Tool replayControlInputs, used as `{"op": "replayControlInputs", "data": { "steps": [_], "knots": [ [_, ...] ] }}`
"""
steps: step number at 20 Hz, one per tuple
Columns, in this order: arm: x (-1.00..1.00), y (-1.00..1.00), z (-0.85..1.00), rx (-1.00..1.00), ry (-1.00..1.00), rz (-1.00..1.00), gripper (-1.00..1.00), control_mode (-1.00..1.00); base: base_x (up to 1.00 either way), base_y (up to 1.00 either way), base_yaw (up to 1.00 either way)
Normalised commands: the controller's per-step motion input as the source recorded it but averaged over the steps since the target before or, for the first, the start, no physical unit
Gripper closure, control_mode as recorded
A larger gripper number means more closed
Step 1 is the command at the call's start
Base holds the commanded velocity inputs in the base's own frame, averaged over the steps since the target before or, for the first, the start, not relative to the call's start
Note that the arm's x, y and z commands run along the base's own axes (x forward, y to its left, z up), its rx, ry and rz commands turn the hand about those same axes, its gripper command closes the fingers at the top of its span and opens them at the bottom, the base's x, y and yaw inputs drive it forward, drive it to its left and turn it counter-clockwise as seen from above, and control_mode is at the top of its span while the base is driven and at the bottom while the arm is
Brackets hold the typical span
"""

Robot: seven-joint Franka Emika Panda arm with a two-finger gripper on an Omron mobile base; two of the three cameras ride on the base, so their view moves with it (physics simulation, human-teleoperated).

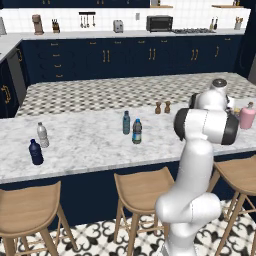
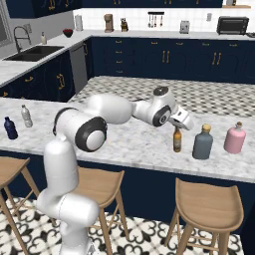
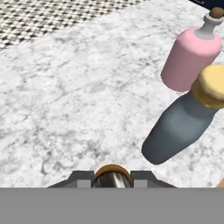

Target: Move the plastic bottles in the middle to the plastics group, and the glass bottles in the middle to the glass group.

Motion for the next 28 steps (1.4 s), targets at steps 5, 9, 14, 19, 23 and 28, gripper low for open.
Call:
{"op": "replayControlInputs", "data": {
  "steps": [5, 9, 14, 19, 23, 28],
  "knots": [
    [0.1, -0.29, -0.16, 0.0, -0.01, -0.02, 1.0, -1.0, 0.0, 0.0, 0.0],
    [0.13, -0.11, -0.29, 0.0, 0.0, -0.04, 1.0, -1.0, 0.0, 0.0, 0.0],
    [0.17, -0.09, -0.33, 0.0, 0.0, -0.01, 1.0, -1.0, 0.0, 0.0, 0.0],
    [0.14, -0.1, -0.32, 0.0, 0.0, 0.0, 1.0, -1.0, 0.0, 0.0, 0.0],
    [0.02, -0.02, -0.41, 0.0, 0.02, 0.0, -1.0, -1.0, 0.0, 0.0, 0.0],
    [-0.01, 0.0, -0.1, 0.03, 0.02, 0.0, -1.0, -1.0, 0.0, 0.0, 0.0]
  ]
}}
